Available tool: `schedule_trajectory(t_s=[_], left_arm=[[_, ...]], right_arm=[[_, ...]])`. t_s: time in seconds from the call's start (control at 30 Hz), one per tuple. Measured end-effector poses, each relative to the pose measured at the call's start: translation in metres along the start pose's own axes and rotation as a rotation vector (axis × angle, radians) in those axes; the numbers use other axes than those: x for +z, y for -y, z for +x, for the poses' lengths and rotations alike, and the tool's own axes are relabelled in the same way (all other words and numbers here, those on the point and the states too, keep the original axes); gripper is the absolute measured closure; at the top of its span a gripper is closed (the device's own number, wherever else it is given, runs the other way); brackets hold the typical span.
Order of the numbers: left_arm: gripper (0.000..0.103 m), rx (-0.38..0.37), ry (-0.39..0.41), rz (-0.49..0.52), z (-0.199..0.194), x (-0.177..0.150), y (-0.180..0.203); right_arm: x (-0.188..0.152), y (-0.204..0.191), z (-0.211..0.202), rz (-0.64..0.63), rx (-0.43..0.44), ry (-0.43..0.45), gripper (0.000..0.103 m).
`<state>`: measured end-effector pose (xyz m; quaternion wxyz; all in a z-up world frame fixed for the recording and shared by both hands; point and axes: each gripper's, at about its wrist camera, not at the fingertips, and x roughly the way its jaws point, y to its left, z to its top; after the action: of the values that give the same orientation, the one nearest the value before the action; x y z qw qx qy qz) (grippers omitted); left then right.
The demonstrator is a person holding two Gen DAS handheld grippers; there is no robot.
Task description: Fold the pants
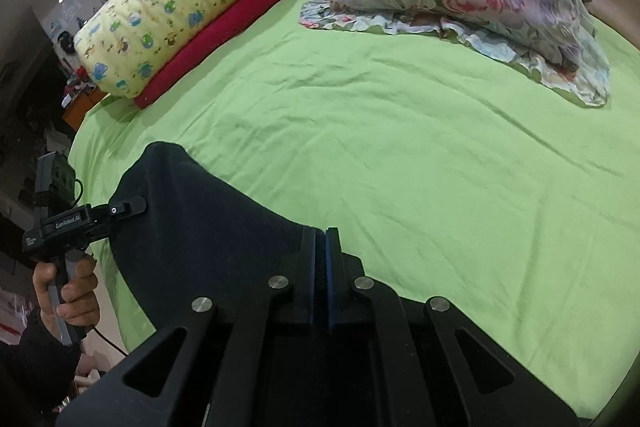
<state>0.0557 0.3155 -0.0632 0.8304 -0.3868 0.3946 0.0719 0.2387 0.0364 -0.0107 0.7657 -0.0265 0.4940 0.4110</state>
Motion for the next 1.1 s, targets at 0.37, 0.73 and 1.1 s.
schedule_trajectory(t_s=[0.37, 0.73, 1.1], left_arm=[[0.07, -0.034, 0.047, 0.149, -0.035, 0.007, 0.042], [0.067, 0.127, 0.013, 0.182, 0.026, 0.033, 0.022], [0.065, 0.145, 0.038, 0.231, 0.019, 0.034, 0.02]], right_arm=[[0.006, -0.005, -0.042, 0.016, -0.077, 0.176, 0.098], [0.003, 0.028, 0.017, 0.118, -0.088, 0.09, 0.098], [-0.018, 0.027, 0.008, 0.135, -0.098, 0.163, 0.091]])
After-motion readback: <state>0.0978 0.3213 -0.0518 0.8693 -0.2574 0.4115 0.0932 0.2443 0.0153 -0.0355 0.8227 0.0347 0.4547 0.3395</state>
